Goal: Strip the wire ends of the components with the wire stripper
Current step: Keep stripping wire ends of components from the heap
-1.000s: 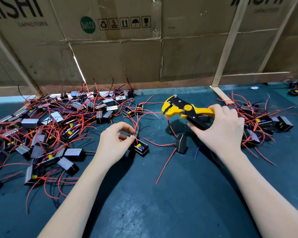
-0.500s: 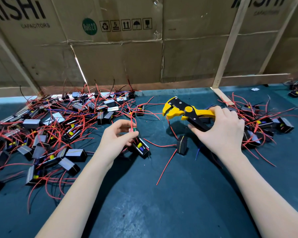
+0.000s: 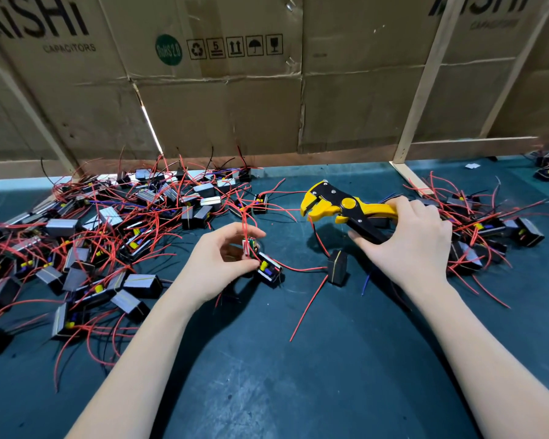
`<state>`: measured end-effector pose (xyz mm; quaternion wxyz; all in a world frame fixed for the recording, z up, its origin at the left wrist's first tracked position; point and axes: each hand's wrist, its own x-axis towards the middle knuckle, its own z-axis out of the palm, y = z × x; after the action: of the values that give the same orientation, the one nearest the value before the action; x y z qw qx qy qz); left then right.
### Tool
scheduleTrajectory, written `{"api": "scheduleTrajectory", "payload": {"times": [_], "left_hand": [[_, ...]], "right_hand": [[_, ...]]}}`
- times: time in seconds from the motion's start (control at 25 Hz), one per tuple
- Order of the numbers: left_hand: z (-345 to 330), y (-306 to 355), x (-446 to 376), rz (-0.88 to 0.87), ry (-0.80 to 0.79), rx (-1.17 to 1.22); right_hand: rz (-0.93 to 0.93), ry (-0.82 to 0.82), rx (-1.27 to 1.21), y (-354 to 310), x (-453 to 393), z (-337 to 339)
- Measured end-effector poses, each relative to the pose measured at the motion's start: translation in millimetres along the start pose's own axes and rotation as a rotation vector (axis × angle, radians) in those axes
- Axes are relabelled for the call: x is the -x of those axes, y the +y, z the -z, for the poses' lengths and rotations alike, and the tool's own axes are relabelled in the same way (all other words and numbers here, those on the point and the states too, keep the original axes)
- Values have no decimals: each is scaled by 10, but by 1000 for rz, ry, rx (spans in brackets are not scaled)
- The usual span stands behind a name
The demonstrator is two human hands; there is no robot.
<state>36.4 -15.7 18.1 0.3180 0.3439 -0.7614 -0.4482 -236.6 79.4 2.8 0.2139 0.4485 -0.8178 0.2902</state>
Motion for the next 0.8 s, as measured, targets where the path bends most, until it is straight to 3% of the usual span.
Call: {"api": "scheduleTrajectory", "payload": {"times": [0.24, 0.48, 0.8], "left_hand": [[-40, -17, -8, 10, 40, -138], [-75, 4, -32, 163, 218, 202], [-81, -22, -15, 301, 135, 292]], "right_hand": [[-7, -23, -3, -8, 0, 29], [-90, -93, -272, -101, -1, 119], [-143, -172, -375, -109, -8, 158]]}}
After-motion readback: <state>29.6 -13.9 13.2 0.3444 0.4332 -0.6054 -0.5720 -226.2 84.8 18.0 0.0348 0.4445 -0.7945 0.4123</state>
